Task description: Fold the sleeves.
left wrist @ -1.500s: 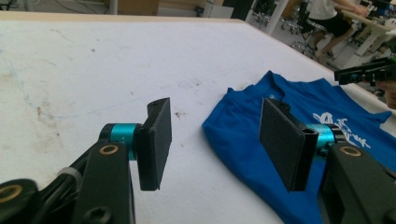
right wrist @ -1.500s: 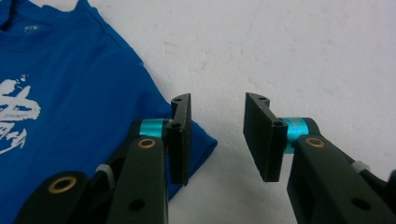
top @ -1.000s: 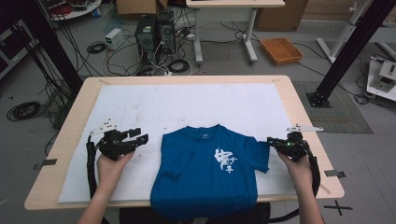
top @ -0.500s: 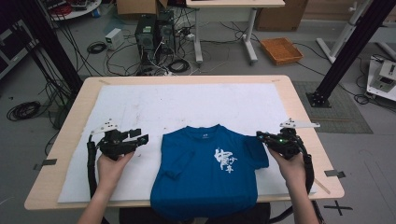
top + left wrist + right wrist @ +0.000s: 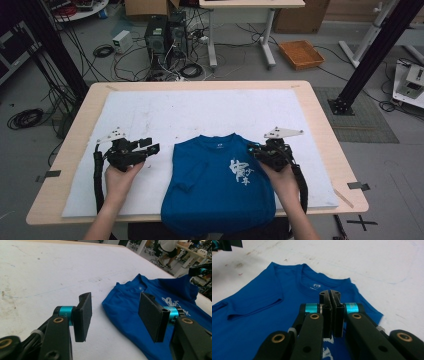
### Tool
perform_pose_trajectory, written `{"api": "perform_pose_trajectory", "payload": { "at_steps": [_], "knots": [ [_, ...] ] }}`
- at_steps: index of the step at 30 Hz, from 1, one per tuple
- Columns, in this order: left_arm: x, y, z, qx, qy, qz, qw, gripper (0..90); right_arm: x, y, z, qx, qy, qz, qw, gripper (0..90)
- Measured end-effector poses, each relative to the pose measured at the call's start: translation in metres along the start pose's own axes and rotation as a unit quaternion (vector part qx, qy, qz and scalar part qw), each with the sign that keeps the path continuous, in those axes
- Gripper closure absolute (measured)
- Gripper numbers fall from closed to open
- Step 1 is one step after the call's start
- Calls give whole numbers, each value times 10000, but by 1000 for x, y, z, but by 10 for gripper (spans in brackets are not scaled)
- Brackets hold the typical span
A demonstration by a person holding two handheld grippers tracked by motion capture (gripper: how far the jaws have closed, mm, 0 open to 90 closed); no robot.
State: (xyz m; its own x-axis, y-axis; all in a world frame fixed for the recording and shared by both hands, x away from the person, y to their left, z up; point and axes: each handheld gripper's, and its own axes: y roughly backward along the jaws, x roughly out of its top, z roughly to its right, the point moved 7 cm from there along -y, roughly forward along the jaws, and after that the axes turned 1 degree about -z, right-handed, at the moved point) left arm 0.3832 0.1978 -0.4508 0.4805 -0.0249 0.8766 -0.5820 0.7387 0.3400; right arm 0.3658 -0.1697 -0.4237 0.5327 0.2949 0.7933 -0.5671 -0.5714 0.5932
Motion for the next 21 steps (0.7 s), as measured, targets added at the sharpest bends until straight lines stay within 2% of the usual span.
{"api": "perform_pose_trajectory", "payload": {
  "at_steps": [4, 5, 8, 9, 12, 13, 14, 15, 17, 18, 19, 20, 21],
  "knots": [
    [-1, -2, 1, -14, -17, -31, 10000, 444, 1, -11, -10, -9, 121, -115, 9999, 893],
    [-2, -3, 1, -45, 8, -58, 10000, 444, 1, -20, -15, -25, 189, -165, 9997, 892],
    [-2, -5, 2, -62, 13, -69, 10000, 444, 2, -29, -19, -19, 209, -209, 9996, 891],
    [-3, -5, 2, -73, -7, -103, 9999, 444, 1, -38, -21, -28, 262, -304, 9992, 870],
    [-4, -6, 3, -83, -8, -122, 9999, 444, 1, -42, -22, 5, 270, -330, 9991, 819],
    [-4, -6, 3, -88, -13, -131, 9999, 444, 3, -39, -20, 38, 243, -205, 9995, 754],
    [-4, -7, 3, -87, -21, -137, 9999, 444, 3, -39, -20, 38, 243, -205, 9995, 754],
    [-4, -7, 3, -83, -18, -132, 9999, 444, 4, -30, -15, 40, 208, -52, 9998, 737],
    [-4, -7, 2, -82, -15, -149, 9999, 444, 2, -18, -8, 87, 75, 86, 9999, 709],
    [-4, -7, 2, -82, -15, -149, 9999, 444, 2, -18, -8, 87, 75, 86, 9999, 709],
    [-5, -7, 3, -97, -10, -159, 9998, 444, -2, -5, -1, 136, -3, 181, 9997, 707],
    [-5, -7, 3, -97, -10, -159, 9998, 444, -2, -5, -1, 136, -3, 181, 9997, 707],
    [-4, -8, 3, -106, -18, -145, 9998, 444, -8, 4, 5, 136, -37, 280, 9995, 706]
  ]
}}
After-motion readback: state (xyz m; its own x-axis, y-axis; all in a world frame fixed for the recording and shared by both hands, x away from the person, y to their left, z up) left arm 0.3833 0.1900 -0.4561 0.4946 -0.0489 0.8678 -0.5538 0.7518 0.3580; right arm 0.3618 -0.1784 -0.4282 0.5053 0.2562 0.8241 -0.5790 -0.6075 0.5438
